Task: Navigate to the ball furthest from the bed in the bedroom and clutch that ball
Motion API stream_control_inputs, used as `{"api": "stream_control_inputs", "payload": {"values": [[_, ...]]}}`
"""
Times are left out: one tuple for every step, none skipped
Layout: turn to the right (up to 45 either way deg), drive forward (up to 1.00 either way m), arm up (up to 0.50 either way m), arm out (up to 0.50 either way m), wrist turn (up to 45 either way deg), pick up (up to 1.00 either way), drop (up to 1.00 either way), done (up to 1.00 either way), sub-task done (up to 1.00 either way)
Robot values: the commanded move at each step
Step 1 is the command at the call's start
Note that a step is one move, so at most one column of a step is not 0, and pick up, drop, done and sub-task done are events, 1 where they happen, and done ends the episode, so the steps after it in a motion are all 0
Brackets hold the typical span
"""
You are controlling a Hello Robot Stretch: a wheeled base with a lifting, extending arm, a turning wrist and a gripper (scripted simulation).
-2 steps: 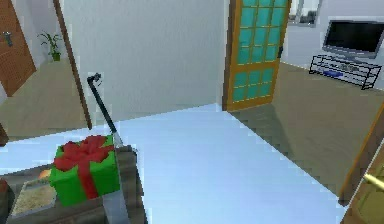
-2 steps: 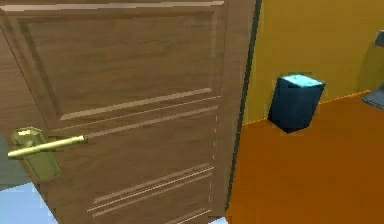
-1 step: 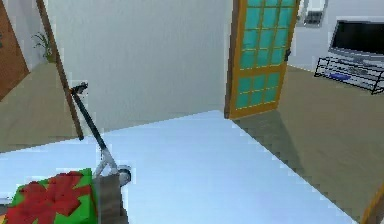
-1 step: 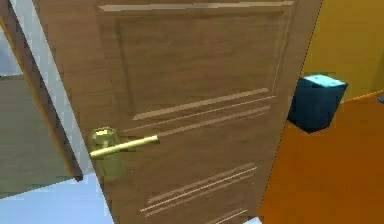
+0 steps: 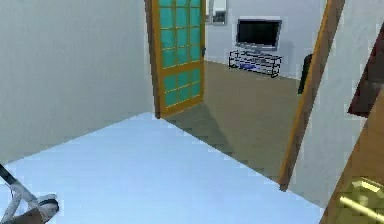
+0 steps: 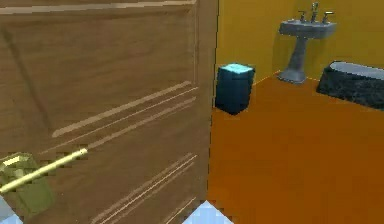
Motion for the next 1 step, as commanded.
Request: {"api": "stream_control_inputs", "payload": {"values": [[0.0,0.4,0.0,0.0,0.0,0.0,0.0,0.0,0.0]]}}
